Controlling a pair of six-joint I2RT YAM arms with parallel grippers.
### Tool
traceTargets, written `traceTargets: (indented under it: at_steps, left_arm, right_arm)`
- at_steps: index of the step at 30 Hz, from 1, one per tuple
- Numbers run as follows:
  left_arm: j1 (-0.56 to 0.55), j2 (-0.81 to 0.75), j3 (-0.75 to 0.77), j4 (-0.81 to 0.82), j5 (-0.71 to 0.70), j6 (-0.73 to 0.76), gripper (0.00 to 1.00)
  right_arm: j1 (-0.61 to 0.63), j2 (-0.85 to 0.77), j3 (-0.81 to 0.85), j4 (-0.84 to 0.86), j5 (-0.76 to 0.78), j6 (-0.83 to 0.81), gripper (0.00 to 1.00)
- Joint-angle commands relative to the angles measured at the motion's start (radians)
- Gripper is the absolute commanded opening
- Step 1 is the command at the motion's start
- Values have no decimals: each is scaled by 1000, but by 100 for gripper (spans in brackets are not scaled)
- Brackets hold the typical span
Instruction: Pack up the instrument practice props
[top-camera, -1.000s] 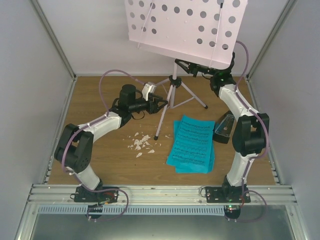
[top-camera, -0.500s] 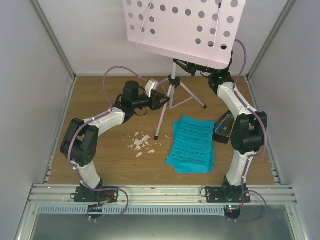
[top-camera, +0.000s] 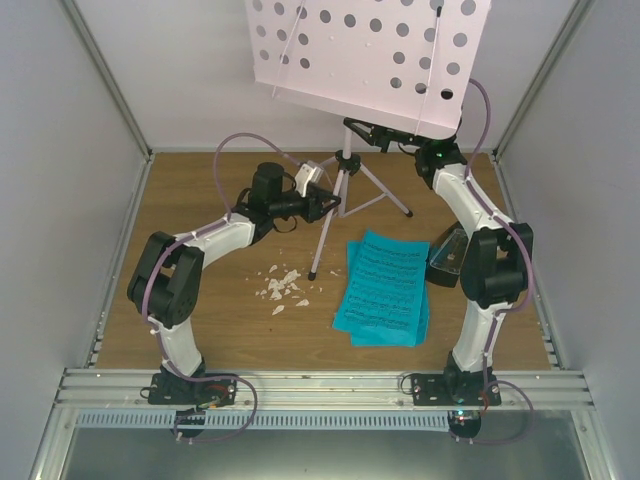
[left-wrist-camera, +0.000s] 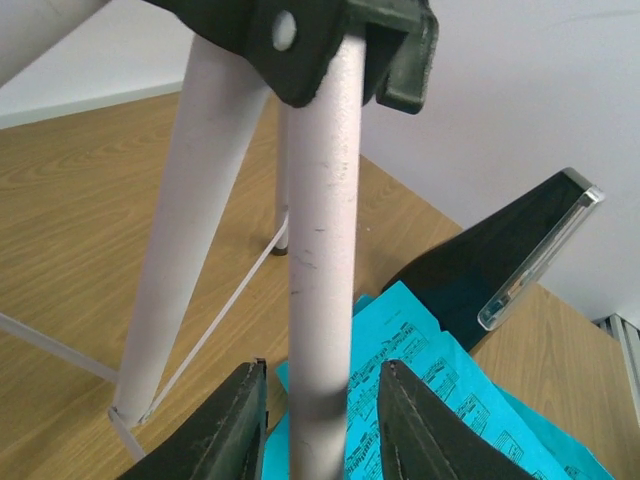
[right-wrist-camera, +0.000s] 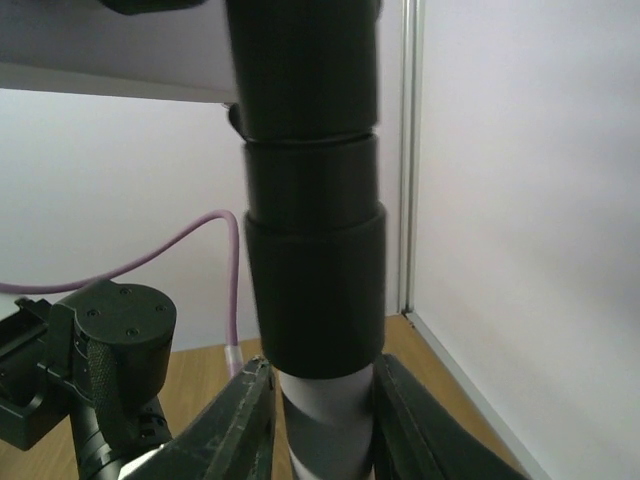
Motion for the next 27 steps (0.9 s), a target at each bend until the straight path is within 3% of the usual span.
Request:
traceTargets:
  at_steps: [1, 7, 13, 27]
  left_arm:
    - [-15, 15, 30, 33, -1, 22, 31]
    - [-24, 15, 29, 39, -9, 45, 17]
    - [-50, -30, -1, 70, -40, 104, 1]
    - [-54, -153, -26, 203, -97, 73, 0]
  right_arm:
    - [23, 30, 35, 1, -46, -3, 25]
    - [26, 30, 35, 8, -56, -5, 9]
    - [27, 16, 7, 48, -68, 12, 1]
    - [68, -28, -75, 131, -84, 62, 0]
